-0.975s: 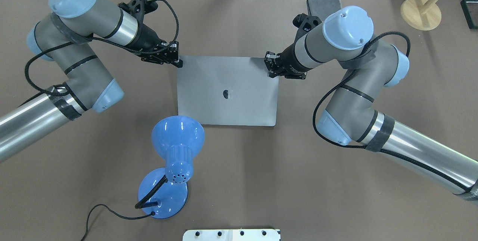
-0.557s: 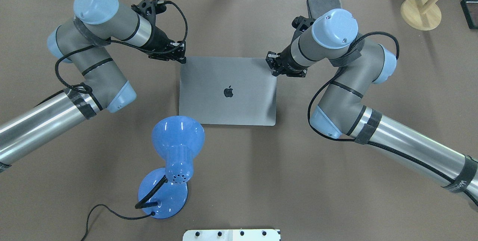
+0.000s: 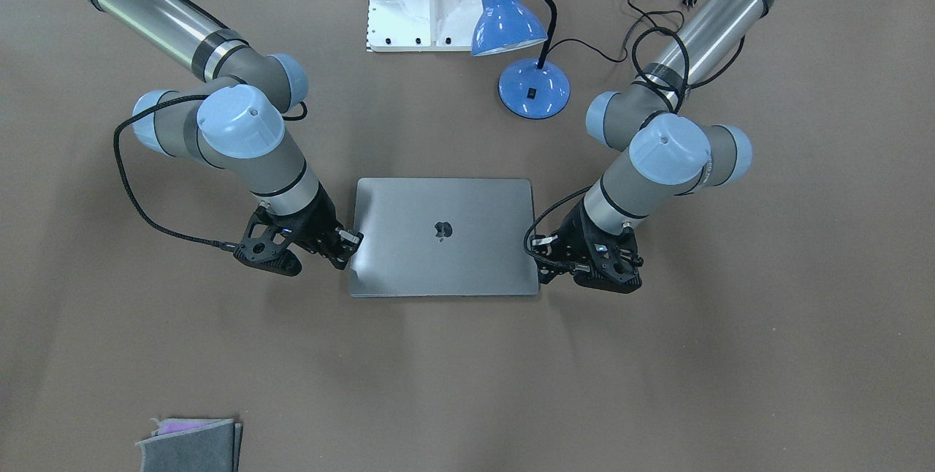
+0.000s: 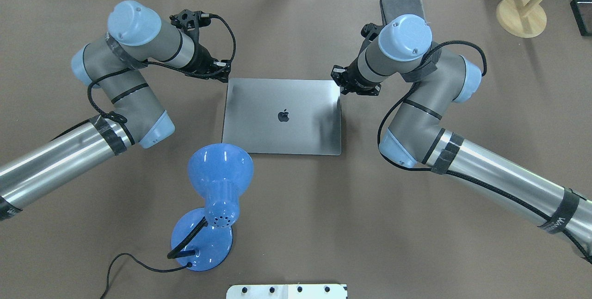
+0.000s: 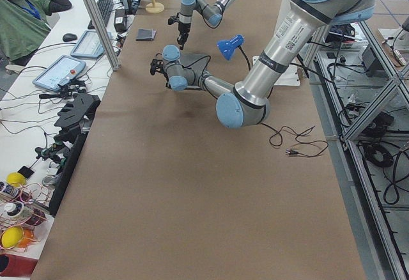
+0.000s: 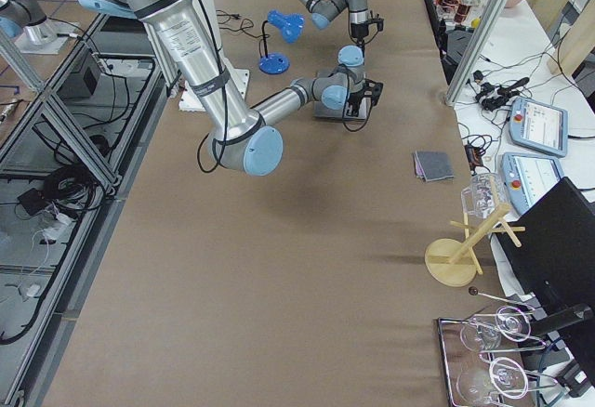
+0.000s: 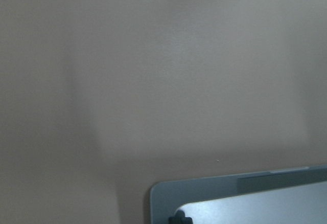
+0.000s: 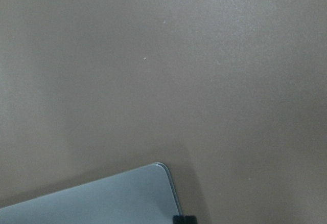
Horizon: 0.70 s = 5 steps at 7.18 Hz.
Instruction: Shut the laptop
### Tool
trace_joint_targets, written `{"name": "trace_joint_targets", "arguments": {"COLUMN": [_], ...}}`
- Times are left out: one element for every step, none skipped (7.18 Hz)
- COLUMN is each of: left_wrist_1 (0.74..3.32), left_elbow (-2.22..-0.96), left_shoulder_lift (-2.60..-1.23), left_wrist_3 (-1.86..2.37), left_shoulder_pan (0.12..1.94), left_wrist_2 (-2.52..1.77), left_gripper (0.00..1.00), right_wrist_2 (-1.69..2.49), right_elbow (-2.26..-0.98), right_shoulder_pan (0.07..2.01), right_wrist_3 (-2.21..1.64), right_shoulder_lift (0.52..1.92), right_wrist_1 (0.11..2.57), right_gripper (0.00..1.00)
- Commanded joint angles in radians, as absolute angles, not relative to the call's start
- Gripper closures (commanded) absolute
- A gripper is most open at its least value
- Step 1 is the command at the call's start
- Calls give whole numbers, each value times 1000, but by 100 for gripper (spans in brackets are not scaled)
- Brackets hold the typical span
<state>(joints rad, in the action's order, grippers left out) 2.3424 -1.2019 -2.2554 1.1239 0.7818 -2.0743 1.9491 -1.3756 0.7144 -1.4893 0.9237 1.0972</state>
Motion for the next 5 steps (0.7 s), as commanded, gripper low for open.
{"name": "trace_joint_targets", "arguments": {"left_wrist_1": [2329,2250,2150,2049,1955], "left_elbow": [-1229,-1283,-1355,-1430,-1534], "left_shoulder_lift": [-2255,-2253,-2247,-2217,-2153], "left_wrist_3": [1123,1121,1068,974,895], "left_shoulder_pan": [791,816,839,872,908], "left_wrist_2": [-2104,-2168,-2219,-2253,-2287], "left_gripper": [100,88,47,1,2], "right_wrist_2": [1991,2066,2141,2155,2158], "right_elbow": [-1387,-1391,-1402,-1463,-1517], "right_shoulder_pan": [756,796,845,882,915], "right_wrist_3": [-1470,-1435,-1399,-1335,-1253], "right_shoulder_lift": [919,928,952,1018,1081], "right_wrist_1": [1101,1101,1101,1103,1109], "right_gripper": [100,100,100,98,72]}}
